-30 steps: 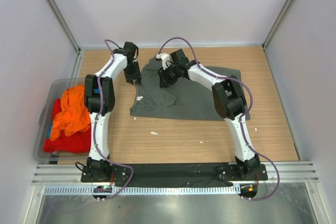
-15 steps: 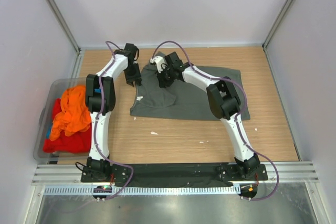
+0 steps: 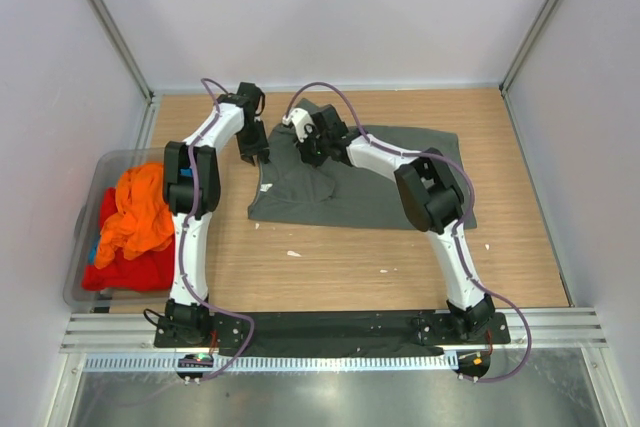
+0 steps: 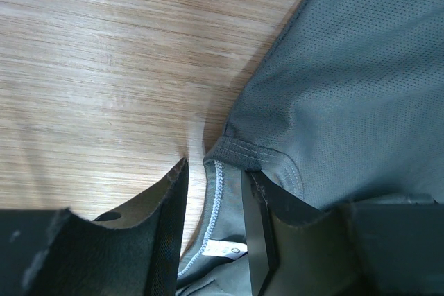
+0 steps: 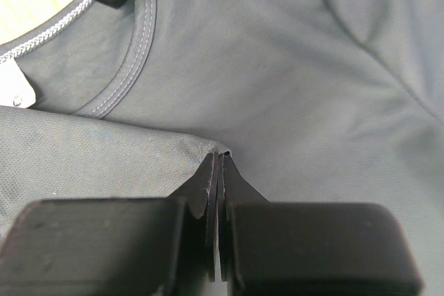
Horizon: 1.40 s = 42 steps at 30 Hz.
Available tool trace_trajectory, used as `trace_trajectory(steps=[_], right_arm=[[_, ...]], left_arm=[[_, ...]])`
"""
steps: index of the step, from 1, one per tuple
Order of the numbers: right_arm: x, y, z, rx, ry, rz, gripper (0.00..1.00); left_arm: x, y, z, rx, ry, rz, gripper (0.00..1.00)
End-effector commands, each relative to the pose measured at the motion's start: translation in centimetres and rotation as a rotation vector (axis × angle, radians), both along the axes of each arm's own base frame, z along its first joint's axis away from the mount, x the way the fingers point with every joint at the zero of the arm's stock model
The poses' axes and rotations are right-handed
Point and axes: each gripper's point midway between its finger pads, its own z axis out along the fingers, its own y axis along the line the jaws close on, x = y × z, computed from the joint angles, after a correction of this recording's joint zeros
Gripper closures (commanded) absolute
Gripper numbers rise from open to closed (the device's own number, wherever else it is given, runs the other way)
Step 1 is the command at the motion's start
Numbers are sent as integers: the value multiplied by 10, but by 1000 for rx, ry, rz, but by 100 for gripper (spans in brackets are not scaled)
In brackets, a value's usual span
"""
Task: Fold and stack the t-shirts
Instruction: Fold the tshirt
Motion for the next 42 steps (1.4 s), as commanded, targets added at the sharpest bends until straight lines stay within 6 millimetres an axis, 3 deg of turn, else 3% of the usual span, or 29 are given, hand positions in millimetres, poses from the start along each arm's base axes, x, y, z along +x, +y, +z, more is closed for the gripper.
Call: trace_trajectory(steps=[1,13,22,25,28,29,34,35,36,37,40,41,42], right_arm=[[12,14,70,69,-203,20,99],[2,29,78,32,-300,85,99],[3,27,69,4,-319,61,99],[11,21,76,15,-337,-17,88],[20,9,96,34,-348,-114,69],[25,1,103,30,-350,-160,61],[38,-41,139,127,-288,-331,52],[47,-64,140,129,-255,-380,51],[48,-69,142,159,-209,-379,50],[57,-97,141,170,-142,-450,49],[59,-129,136,223,11,-514,48],[70,-154,138,238,31,-554,49],[72,-165,136,249,60,-561,49]], left_arm=[[5,2,0,1,-1,25,62],[4,2,-2,1,5,29,62],[2,3,1,5,9,29,62],[2,3,9,0,-1,34,61],[10,6,32,10,-43,48,57],[14,6,40,4,-60,52,55],[45,-9,93,-91,-229,17,45],[51,-10,100,-101,-262,9,44],[57,-11,101,-106,-286,-2,42],[68,-18,100,-142,-321,-21,42],[88,-26,99,-200,-371,-55,41],[91,-30,85,-224,-351,-69,42],[95,-32,82,-228,-358,-90,41]])
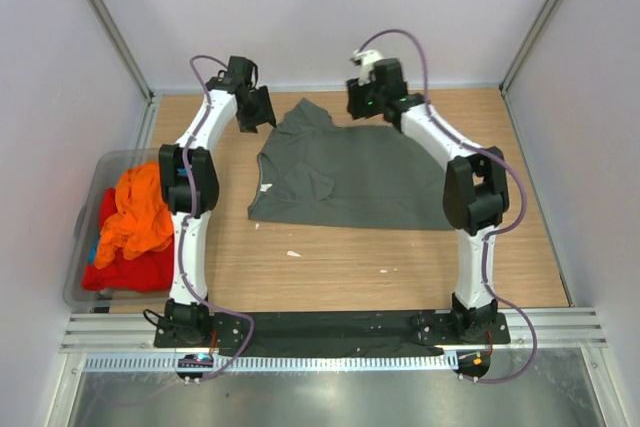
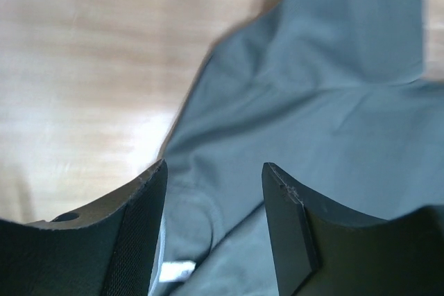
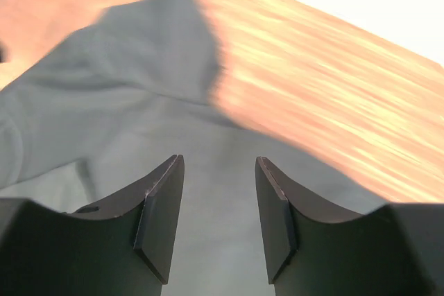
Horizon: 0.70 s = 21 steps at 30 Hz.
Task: Fold and stack the t-shirts
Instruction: Fold the tshirt
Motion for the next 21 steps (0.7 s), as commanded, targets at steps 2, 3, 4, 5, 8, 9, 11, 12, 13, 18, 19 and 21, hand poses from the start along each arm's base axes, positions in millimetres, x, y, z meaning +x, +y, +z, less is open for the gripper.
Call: trace_trajectory(steps=[2,3,4,5,8,9,11,12,13,18,19,21], right_arm=[[1,-67,9,149,176,-101,48],[3,-77,7,150,190,-117,48],[3,-87,4,152,215,-123,48],[5,-97,-1,148,229,-139,48],[9,-139,-10,128,244,-192,49],[11,-164,-11,124,247,-229,49],[9,-178,-14,166,269,-218,49],[10,-207,-19,175,279,-240,49],[11,-220,-21,193,288,-252,49],[5,-262,-52,221,401,-291,51],[5,-271,-51,211,400,-301,51],[3,-284,-64,158,420,-321,51]], left_arm=[[42,-15,4,-84,-124,-94,41],[45,-17,1,-87,-125,-101,41],[48,-18,-2,-86,-126,-110,41],[52,-20,0,-97,-140,-119,41],[56,-27,-10,-124,-149,-135,41],[61,-30,-10,-138,-168,-144,41],[62,-33,-15,-155,-171,-153,40],[63,-38,-16,-181,-177,-172,40],[63,-41,-19,-193,-176,-183,40],[66,-52,-30,-241,-180,-214,39],[66,-53,-37,-238,-171,-212,39],[67,-53,-43,-239,-168,-213,39]])
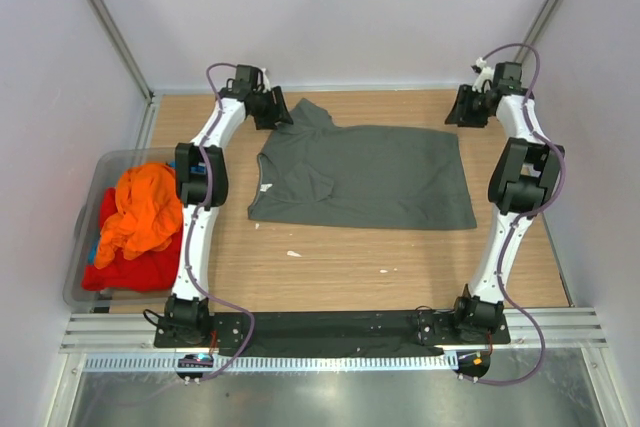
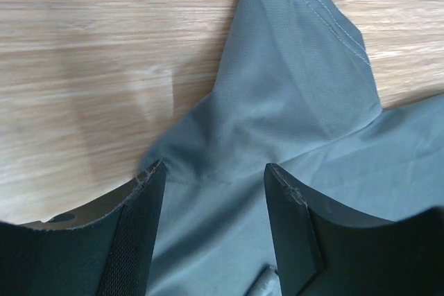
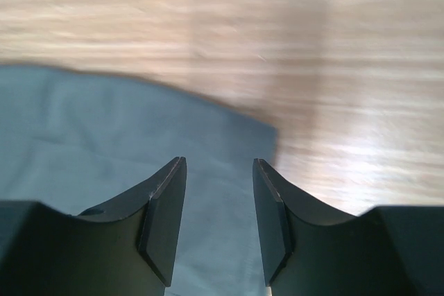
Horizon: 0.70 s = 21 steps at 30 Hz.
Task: Fold and stack the t-shirts
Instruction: Fold the tshirt
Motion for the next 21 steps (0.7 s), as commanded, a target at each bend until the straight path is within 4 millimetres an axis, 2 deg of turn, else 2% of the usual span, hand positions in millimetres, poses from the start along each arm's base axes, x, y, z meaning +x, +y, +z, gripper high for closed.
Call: trace_trajectory(steps=[1,5,7,8,15,18,21], right_arm=[[-11,-6,-7,-58,43,73,51],[-12,-21,-18,-39,45,106,50],[-9,-21,-18,-18,28,130,49],[-8,-23,-26,-24,36,141,50],[4,-29,-43,-28,35,145,53],[9,-34,-44,-48,22,136,55],[12,-41,-45,-87,22,113,58]], left_arm=[[10,-8,-6,-30,-42,-38,39],[10,-2,-16,7,-33,-35,40],[11,-2,-18,13,-41,-48,40],[11,-2,-22,16,-37,-51,40],[13,0,-36,35,-32,-53,41],[13,2,-33,41,-36,-47,41],[14,4,-23,50,-53,-39,41]])
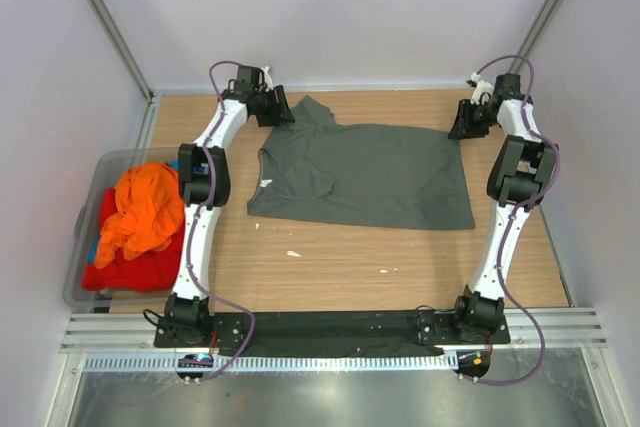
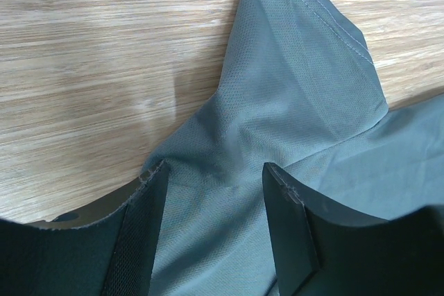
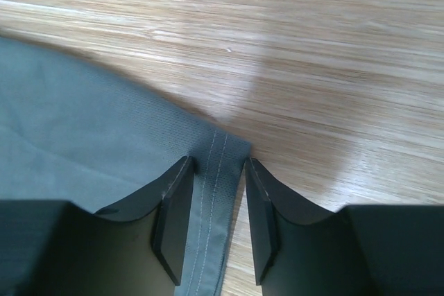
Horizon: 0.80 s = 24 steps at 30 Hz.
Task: Fold and stack the t-shirts
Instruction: Fold the tshirt
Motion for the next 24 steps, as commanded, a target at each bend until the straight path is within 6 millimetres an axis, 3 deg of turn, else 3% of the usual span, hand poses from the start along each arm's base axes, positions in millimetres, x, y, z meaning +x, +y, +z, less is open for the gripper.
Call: trace_trajectory(steps=[1,8,13,18,24], right_arm=[[16,-14,20,-61,-74,-12,59],[15,-11,18,-55,-83,18,58],[17,-14,19,-74,-94,17,51],[21,-11,25,-57,-125,41,50],[22,-3,21,-22,-138,84,54]], left_arm=[[-1,9,-7,47,4,13,41],[7,9,37,34,-93,21,41],[19,22,38,95,-131,81,40],[21,8,44,36,-161,28,40],[16,-8,66,-51,-193,-38,40]])
